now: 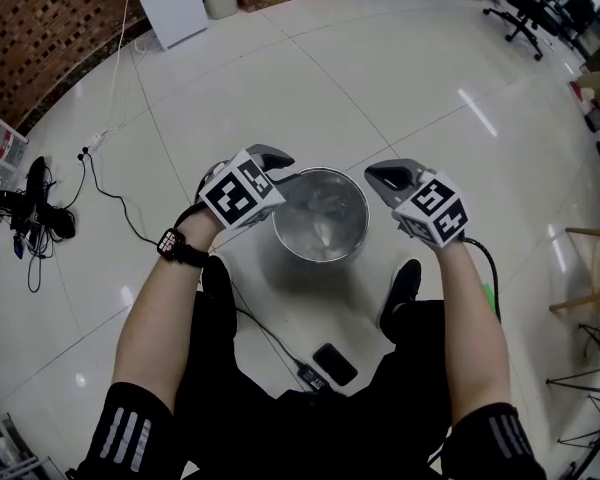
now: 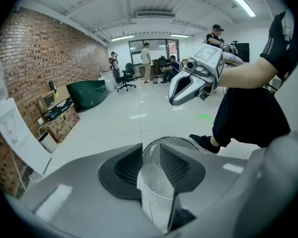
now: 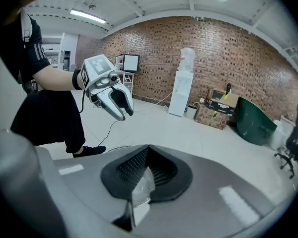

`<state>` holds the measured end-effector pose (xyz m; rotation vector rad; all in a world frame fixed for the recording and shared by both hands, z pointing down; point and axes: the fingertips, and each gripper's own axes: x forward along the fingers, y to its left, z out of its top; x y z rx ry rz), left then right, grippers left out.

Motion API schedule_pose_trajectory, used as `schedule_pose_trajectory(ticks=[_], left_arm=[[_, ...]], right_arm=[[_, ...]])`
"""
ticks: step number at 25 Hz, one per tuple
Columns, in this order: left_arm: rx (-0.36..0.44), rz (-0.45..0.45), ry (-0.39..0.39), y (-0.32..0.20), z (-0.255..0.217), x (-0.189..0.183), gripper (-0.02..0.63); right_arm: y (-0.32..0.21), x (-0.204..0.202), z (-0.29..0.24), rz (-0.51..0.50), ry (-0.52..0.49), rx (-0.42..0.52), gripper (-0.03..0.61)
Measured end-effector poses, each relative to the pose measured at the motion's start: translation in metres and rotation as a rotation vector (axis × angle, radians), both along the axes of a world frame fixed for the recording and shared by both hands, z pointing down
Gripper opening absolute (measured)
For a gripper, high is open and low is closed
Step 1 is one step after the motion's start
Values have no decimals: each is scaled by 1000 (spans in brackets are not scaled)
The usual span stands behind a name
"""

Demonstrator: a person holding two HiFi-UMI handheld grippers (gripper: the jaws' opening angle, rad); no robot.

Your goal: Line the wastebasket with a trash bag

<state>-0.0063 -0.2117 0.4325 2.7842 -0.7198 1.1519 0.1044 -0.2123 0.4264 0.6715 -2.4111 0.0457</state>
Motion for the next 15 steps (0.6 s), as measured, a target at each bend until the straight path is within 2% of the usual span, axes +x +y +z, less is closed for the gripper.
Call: schedule_pose_trajectory(ticks=[8,15], left_arm=[[1,15,-6,3,3,10,112],[0,12,-1,0,-5,4,121]], right_arm=[[-2,12,6,7,18,-3,6],[-3,-4,-6,-24,23,8,6]])
